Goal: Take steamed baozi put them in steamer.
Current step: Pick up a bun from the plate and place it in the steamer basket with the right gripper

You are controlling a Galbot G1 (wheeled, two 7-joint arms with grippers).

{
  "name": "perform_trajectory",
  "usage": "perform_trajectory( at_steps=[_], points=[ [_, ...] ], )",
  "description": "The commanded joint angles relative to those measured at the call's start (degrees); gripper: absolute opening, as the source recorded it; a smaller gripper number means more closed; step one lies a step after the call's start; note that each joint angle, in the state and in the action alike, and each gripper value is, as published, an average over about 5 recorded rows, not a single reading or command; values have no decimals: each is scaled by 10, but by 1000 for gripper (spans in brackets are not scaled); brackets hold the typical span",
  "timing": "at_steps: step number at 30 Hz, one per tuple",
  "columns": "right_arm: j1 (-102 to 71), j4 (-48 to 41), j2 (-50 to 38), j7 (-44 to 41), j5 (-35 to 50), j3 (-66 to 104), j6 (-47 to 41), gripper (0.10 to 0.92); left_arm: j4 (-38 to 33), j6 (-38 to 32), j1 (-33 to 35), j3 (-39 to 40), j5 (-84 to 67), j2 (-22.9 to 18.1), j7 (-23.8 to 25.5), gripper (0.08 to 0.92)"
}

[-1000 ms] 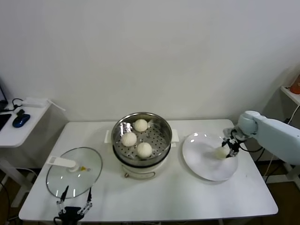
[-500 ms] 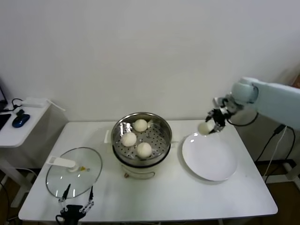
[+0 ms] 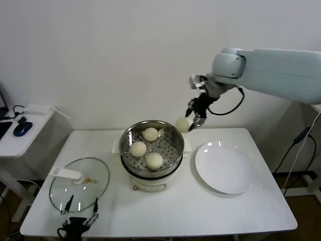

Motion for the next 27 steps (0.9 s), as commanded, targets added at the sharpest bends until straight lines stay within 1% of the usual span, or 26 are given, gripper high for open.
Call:
perform_trajectory(
  at_steps=[1, 14, 20, 27],
  points=[
    [-94, -65, 120, 13, 45, -3, -35, 628, -3, 5, 2, 2, 0, -2, 1, 823],
    [-232, -153, 145, 57, -41, 50, -54, 628, 10, 3, -2, 2, 0, -2, 4, 823],
    [-243, -190, 157, 61, -63, 56, -54, 628, 16, 0, -2, 2, 1, -1, 4, 823],
    [-246, -194, 155, 62, -77, 60, -53, 628, 20, -2, -5, 1, 2, 2, 5, 823]
  ],
)
